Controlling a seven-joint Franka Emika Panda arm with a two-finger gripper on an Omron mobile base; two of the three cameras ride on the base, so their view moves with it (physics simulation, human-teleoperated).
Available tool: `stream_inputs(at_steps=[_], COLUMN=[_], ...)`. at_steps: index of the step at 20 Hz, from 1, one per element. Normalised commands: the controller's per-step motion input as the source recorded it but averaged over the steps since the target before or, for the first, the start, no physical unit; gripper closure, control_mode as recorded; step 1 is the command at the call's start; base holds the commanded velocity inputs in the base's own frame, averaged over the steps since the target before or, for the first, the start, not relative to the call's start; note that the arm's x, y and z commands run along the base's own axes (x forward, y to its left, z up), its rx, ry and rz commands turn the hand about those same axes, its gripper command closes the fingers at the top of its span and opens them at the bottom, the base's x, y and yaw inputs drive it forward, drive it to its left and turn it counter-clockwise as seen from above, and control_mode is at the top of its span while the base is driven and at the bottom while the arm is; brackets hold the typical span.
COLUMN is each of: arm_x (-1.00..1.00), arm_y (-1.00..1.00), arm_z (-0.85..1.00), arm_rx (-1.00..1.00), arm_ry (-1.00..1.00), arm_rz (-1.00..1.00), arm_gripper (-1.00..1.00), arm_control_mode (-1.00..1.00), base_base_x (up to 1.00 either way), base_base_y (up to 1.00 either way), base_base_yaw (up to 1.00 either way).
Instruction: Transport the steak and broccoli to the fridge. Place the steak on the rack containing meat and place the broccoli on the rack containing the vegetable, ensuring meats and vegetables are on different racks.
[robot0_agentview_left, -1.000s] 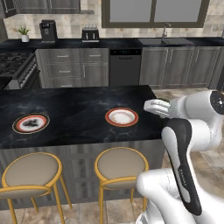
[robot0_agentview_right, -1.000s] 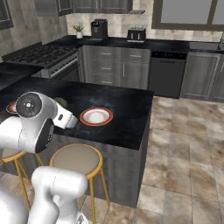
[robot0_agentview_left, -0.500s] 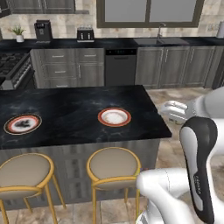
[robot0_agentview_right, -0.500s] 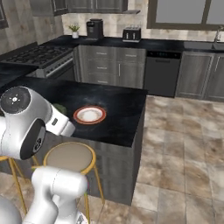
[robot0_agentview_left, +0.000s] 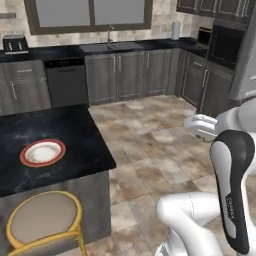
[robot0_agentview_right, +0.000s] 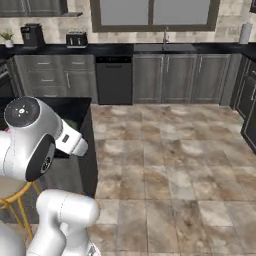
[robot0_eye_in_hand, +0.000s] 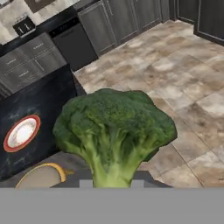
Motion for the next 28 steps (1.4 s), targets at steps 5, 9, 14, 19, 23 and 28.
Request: stream_inputs(at_steps=[5,9,14,19,23,28], arm_x=[0.0,0.0,0.0,0.0,0.0,0.0], arm_y=[0.0,0.0,0.0,0.0,0.0,0.0], arm_z=[0.0,0.0,0.0,0.0,0.0,0.0], arm_rx=[0.0,0.0,0.0,0.0,0.0,0.0], arm_ry=[0.0,0.0,0.0,0.0,0.0,0.0], arm_rz=[0.0,0.0,0.0,0.0,0.0,0.0], arm_gripper=[1.0,1.0,1.0,1.0,1.0,1.0], arm_control_mode=[1.0,1.0,1.0,1.0,1.0,1.0], base_base_x=[0.0,0.06,0.75,1.0,0.98,0.98], base_base_y=[-0.58,-0.42,-0.11,0.17,0.19,0.68], base_base_yaw=[-0.84,-0.85,-0.62,-0.41,-0.34,-0.32])
